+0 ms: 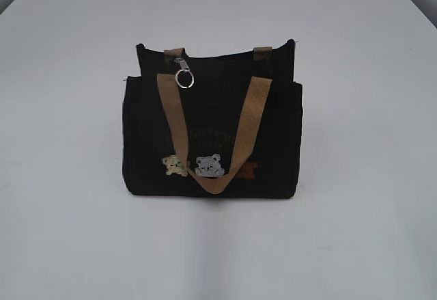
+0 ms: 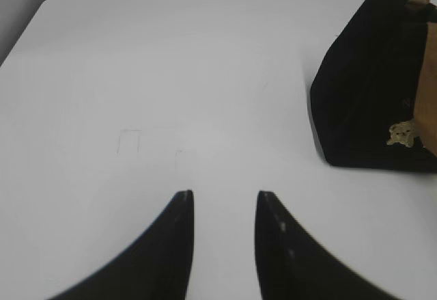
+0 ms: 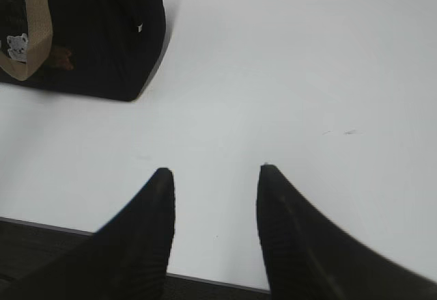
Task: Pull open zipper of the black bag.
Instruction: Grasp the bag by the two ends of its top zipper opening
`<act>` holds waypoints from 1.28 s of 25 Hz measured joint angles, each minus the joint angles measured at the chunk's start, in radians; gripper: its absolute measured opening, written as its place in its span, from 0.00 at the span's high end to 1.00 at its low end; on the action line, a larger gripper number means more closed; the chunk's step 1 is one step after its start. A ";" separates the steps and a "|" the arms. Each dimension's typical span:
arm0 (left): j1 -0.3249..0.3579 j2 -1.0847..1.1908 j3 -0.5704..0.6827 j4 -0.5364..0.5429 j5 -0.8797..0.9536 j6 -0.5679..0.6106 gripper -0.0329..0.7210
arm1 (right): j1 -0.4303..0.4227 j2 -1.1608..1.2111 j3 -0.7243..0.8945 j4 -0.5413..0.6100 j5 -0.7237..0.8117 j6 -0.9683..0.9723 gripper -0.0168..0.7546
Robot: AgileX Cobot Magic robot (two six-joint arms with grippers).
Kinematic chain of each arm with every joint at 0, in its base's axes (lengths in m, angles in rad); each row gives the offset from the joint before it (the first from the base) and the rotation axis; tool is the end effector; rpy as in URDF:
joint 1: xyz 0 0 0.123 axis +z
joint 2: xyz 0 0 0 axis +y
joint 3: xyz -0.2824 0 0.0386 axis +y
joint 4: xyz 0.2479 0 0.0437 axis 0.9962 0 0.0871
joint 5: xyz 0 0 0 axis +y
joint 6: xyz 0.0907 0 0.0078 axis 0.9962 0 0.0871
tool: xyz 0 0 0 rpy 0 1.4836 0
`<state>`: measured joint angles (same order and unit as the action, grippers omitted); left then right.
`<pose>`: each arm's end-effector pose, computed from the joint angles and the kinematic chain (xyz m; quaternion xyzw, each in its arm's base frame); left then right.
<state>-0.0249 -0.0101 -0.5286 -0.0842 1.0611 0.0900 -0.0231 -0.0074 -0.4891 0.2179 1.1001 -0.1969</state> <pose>-0.0102 -0.0064 0.2852 0.0508 0.8408 -0.0245 0.5384 -0.0071 0.0177 0.2726 -0.0807 0.8553 0.0530 0.5090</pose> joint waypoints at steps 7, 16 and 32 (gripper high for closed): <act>0.000 0.000 0.000 0.000 0.000 0.000 0.64 | 0.000 0.000 0.000 0.000 0.000 0.000 0.57; 0.000 0.000 0.000 0.000 0.000 0.000 0.64 | 0.000 0.000 0.000 0.000 0.000 0.000 0.57; 0.000 0.604 0.048 -1.041 -0.503 1.151 0.55 | 0.000 0.000 0.000 0.000 0.000 0.000 0.57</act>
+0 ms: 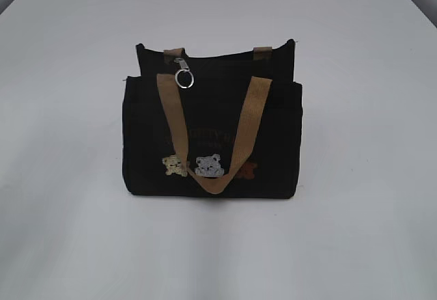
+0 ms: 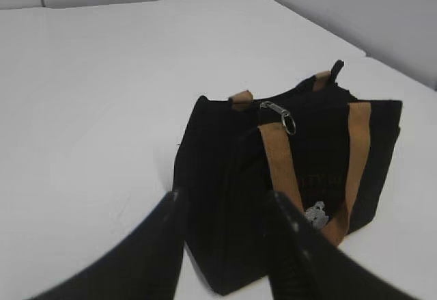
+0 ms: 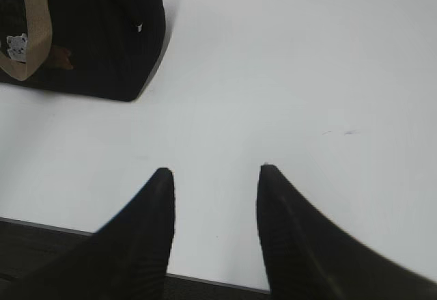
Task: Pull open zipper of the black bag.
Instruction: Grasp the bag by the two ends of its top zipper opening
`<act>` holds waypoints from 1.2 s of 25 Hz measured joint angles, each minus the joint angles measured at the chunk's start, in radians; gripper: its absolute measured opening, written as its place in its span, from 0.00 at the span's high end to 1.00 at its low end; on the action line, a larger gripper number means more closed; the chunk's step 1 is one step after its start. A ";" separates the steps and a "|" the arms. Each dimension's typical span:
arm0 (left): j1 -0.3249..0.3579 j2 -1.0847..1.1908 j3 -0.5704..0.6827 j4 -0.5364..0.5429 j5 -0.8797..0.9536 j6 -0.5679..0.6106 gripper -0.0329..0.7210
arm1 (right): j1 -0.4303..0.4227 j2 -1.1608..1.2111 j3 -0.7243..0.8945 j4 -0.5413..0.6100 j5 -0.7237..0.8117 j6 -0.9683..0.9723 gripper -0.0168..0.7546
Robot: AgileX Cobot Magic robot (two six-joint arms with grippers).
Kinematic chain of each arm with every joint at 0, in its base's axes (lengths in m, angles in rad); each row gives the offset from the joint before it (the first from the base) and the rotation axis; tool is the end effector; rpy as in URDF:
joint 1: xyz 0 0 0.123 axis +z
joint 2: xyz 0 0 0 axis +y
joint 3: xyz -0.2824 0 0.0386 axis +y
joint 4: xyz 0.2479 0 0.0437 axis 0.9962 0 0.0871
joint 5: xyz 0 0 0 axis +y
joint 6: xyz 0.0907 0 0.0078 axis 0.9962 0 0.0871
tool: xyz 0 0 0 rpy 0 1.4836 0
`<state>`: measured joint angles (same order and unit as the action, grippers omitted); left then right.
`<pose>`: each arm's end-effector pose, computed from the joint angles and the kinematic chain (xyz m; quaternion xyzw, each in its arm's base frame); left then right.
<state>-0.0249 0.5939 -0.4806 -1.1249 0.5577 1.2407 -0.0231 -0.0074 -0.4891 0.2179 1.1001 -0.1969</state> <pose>0.1143 -0.0464 0.3056 0.2271 0.7574 -0.1511 0.5933 -0.0071 0.0177 0.2726 -0.0807 0.8553 0.0530 0.5090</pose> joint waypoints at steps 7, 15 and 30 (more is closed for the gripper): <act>0.000 0.580 -0.002 -0.546 0.111 0.908 0.45 | 0.000 0.000 0.000 0.000 0.000 0.000 0.57; 0.000 0.942 -0.074 -0.600 0.252 1.163 0.38 | 0.000 0.000 0.000 0.000 0.000 0.000 0.57; -0.167 1.157 -0.321 -0.608 0.215 1.239 0.45 | 0.000 0.039 -0.001 0.172 -0.065 -0.113 0.57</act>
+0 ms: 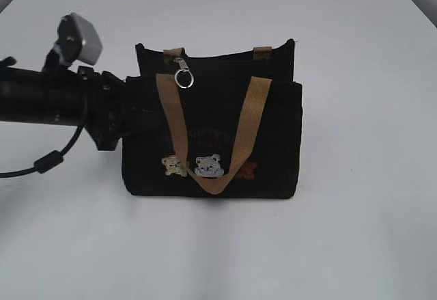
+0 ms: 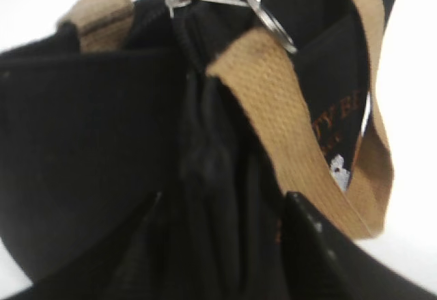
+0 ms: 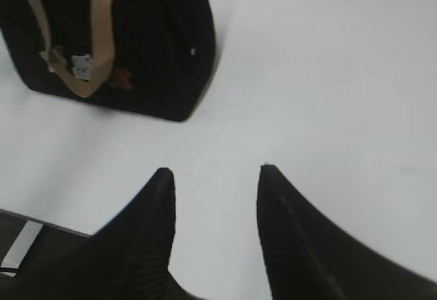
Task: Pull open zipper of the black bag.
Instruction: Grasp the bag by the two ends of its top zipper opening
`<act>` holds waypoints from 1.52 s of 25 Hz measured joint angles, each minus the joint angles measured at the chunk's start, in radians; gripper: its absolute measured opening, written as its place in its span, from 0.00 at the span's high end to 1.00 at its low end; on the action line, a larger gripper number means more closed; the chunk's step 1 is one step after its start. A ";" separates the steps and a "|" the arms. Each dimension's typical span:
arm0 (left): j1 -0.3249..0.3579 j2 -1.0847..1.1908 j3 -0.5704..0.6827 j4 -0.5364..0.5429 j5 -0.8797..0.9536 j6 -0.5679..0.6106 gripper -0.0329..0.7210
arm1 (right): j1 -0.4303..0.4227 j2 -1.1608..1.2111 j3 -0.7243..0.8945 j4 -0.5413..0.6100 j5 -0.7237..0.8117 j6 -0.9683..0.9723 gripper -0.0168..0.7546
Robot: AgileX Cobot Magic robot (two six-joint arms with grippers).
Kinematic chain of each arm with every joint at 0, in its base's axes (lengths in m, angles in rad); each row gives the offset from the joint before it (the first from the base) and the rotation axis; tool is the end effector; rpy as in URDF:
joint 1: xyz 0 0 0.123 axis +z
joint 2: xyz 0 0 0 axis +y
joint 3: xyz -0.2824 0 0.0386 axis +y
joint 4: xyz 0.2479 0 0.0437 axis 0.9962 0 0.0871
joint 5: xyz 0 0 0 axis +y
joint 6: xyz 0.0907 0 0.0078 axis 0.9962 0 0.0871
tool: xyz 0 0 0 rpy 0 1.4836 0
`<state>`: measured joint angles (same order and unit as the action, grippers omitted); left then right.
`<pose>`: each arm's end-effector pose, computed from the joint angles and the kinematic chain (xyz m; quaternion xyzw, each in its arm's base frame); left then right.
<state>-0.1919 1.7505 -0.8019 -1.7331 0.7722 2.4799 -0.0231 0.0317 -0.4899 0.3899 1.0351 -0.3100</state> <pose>0.3008 -0.1224 0.1753 0.4985 0.6976 -0.2314 0.4598 -0.0001 0.0298 0.2815 -0.1212 0.8324 0.1073 0.5300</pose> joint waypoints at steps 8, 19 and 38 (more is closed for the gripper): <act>-0.052 0.037 -0.047 -0.002 -0.052 -0.004 0.87 | 0.012 0.604 -0.015 0.731 -0.228 -0.883 0.57; -0.052 0.037 -0.047 -0.003 -0.052 -0.006 0.87 | 0.313 1.566 -0.487 1.108 -0.313 -1.051 0.52; -0.053 0.037 -0.047 -0.003 -0.054 -0.007 0.87 | 0.366 1.828 -0.726 1.060 -0.312 -0.753 0.50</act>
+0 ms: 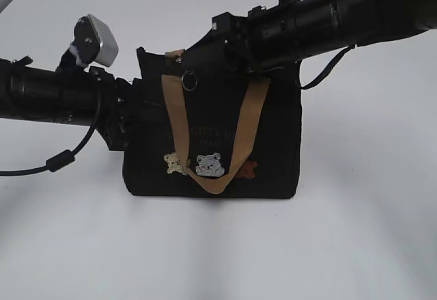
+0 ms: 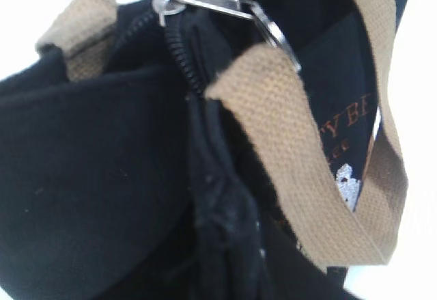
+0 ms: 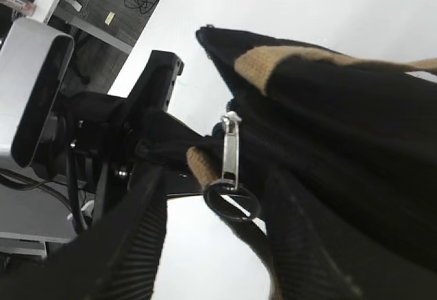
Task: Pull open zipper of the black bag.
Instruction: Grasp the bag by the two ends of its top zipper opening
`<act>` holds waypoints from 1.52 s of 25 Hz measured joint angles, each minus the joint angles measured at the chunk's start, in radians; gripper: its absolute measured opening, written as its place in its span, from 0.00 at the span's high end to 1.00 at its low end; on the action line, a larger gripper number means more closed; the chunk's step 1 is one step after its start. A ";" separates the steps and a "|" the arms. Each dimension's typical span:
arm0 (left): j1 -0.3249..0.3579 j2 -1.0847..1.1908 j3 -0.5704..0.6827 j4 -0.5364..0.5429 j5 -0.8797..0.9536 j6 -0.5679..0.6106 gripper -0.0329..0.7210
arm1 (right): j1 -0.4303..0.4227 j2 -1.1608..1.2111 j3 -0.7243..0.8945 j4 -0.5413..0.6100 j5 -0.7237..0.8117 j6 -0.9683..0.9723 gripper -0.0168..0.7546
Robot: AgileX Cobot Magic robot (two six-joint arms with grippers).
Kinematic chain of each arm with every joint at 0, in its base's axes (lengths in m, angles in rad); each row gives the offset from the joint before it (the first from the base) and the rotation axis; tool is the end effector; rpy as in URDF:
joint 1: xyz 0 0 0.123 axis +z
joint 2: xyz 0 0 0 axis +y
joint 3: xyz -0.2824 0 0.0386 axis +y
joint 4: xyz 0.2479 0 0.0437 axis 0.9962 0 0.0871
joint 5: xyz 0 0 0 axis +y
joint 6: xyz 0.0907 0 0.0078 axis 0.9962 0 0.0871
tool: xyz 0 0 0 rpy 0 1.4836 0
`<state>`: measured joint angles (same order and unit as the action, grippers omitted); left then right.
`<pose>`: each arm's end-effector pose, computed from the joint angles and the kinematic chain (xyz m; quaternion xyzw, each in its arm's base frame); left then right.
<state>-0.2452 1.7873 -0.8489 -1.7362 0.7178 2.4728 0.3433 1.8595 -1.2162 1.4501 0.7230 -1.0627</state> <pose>0.3084 -0.1382 0.1714 0.5111 0.6974 -0.2212 0.4511 0.3528 0.1897 0.2268 -0.1521 0.8418 0.4357 0.2801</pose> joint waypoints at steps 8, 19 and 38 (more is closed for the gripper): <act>0.001 0.000 0.000 -0.004 -0.018 0.000 0.87 | 0.052 0.053 -0.059 -0.013 -0.097 0.003 0.50; 0.001 0.000 0.000 -0.003 -0.030 0.000 0.87 | 0.068 0.078 -0.082 -0.060 -0.115 0.084 0.98; 0.001 0.000 0.000 -0.001 -0.014 0.000 0.87 | 0.001 -0.004 -0.080 -0.270 0.012 0.258 0.87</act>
<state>-0.2443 1.7873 -0.8489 -1.7373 0.7041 2.4728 0.3448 1.8554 -1.2961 1.1799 0.7352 -0.8048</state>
